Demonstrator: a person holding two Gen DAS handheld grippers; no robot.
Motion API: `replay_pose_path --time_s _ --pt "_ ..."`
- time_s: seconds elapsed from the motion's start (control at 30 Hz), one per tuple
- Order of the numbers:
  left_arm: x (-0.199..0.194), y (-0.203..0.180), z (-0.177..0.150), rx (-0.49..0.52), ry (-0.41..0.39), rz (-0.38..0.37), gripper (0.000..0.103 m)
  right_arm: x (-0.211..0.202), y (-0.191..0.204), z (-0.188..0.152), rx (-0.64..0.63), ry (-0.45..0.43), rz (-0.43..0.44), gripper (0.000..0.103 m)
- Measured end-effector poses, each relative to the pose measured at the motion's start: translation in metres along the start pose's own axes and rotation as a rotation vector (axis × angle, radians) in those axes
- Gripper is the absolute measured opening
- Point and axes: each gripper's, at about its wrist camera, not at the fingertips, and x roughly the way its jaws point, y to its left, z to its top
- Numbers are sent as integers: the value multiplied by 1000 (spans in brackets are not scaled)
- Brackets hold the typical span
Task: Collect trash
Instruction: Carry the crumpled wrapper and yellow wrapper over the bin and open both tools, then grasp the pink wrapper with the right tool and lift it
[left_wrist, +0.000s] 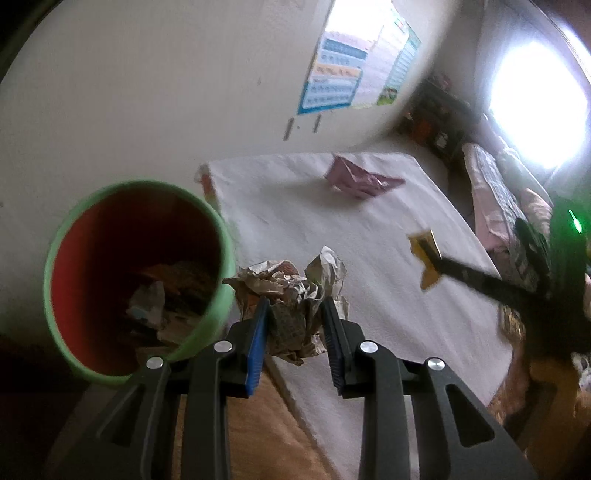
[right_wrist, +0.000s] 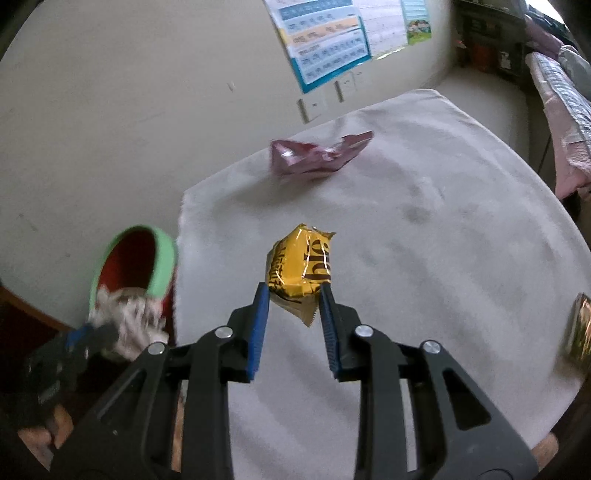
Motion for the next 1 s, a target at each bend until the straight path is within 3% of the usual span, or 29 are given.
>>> replay_pose_path --time_s 0.23,0.6,0.67,0.73,0.83,0.9,1.0 --pt "-18 38 8 -76 -69 69 27 9 38 -18 -24 69 80 28" --pt "-51 126 4 -268 -148 219 28 64 168 8 -235 191 303 29" --pt "-54 134 0 -280 -147 231 28 75 183 8 -251 218 323 48" --pt "-54 141 -3 -291 -142 237 28 80 186 12 -246 195 315 52" --pt "-55 145 -5 -299 -138 235 28 87 167 33 -219 124 234 55" --pt "-53 147 -6 -300 -135 233 28 91 143 53 -202 55 112 58" --pt "-49 149 -7 -305 -128 222 29 104 99 95 -211 -20 -151 64"
